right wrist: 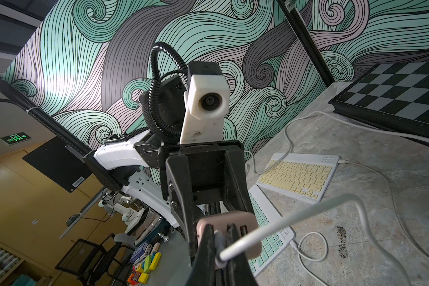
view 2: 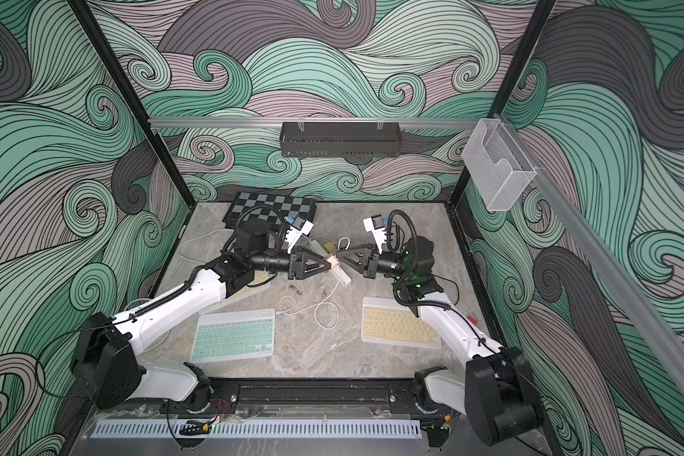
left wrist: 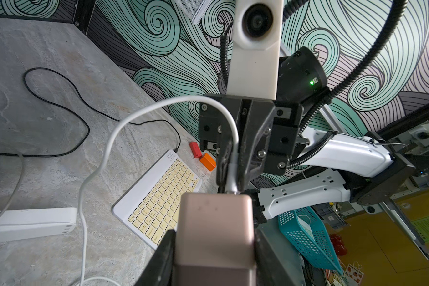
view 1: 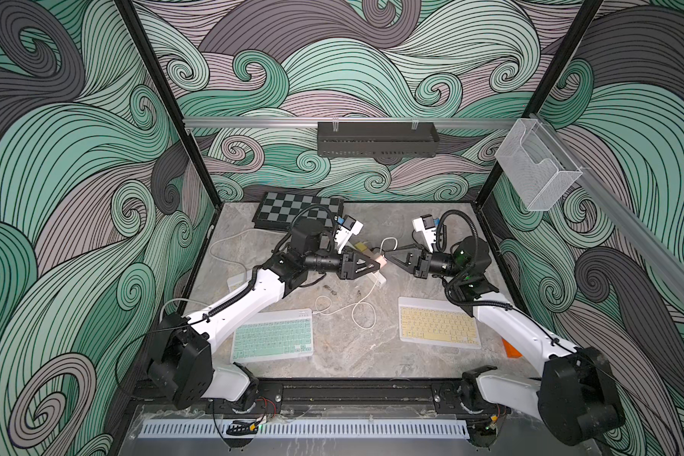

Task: Unplug the wireless keyboard
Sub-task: Remove the power cord from the plug.

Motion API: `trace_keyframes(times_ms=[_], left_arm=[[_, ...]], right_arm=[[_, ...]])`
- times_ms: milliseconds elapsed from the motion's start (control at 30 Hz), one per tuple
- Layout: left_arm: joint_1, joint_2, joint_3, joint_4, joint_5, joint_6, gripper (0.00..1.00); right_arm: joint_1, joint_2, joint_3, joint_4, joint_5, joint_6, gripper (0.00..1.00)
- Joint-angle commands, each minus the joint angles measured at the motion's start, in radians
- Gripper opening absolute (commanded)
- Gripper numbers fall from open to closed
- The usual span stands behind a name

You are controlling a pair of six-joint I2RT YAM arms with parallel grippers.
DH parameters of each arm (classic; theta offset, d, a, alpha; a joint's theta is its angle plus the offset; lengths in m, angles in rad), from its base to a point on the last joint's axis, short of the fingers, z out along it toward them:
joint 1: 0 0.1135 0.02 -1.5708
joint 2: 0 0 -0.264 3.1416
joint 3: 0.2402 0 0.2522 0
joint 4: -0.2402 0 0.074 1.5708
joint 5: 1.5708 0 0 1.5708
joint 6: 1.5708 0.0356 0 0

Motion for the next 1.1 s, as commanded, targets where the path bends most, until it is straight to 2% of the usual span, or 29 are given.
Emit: trace_keyframes(times_ms=[0, 100, 200, 367, 433, 533, 633, 733, 833, 900, 1067], left_arm=[[0.03, -0.011, -0.034, -0.095, -0.045, -0.074, 0.0], [0.026, -0.009, -0.069, -0.025, -0.102, -0.172, 0.0], [0.022, -0.003, -0.081, -0.021, -0.134, -0.204, 0.0], [0.02, 0.014, -0.057, -0.132, -0.097, -0.146, 0.0], [0.02, 0.021, -0.042, -0.163, -0.038, -0.118, 0.0], [0.018, 0.012, -0.053, -0.143, 0.041, -0.097, 0.0], [0.017, -0.018, -0.075, -0.114, 0.072, -0.076, 0.0], [0.017, -0.049, -0.095, -0.091, 0.05, -0.066, 0.0], [0.017, -0.044, -0.079, -0.144, 0.038, -0.045, 0.0], [0.017, -0.03, -0.052, -0.217, 0.041, -0.006, 0.0], [0.027, -0.03, -0.012, -0.323, -0.002, 0.043, 0.0]], right_arm=[[-0.083, -0.023, 0.005, 0.085, 0.196, 0.013, 0.0], [-0.083, -0.026, -0.002, 0.081, 0.239, 0.016, 0.0], [-0.083, -0.025, -0.002, 0.073, 0.259, 0.02, 0.0], [-0.083, -0.018, 0.015, 0.055, 0.249, 0.008, 0.0], [-0.086, -0.014, 0.02, 0.056, 0.236, 0.008, 0.0], [-0.089, 0.002, 0.019, 0.08, 0.228, 0.042, 0.0], [-0.092, 0.01, 0.025, 0.097, 0.222, 0.067, 0.0], [-0.093, 0.016, 0.048, 0.067, 0.213, 0.07, 0.0], [-0.092, 0.025, 0.071, 0.05, 0.19, 0.07, 0.0], [-0.093, 0.028, 0.095, 0.004, 0.165, 0.038, 0.0], [-0.093, 0.006, 0.106, -0.115, 0.195, -0.051, 0.0]])
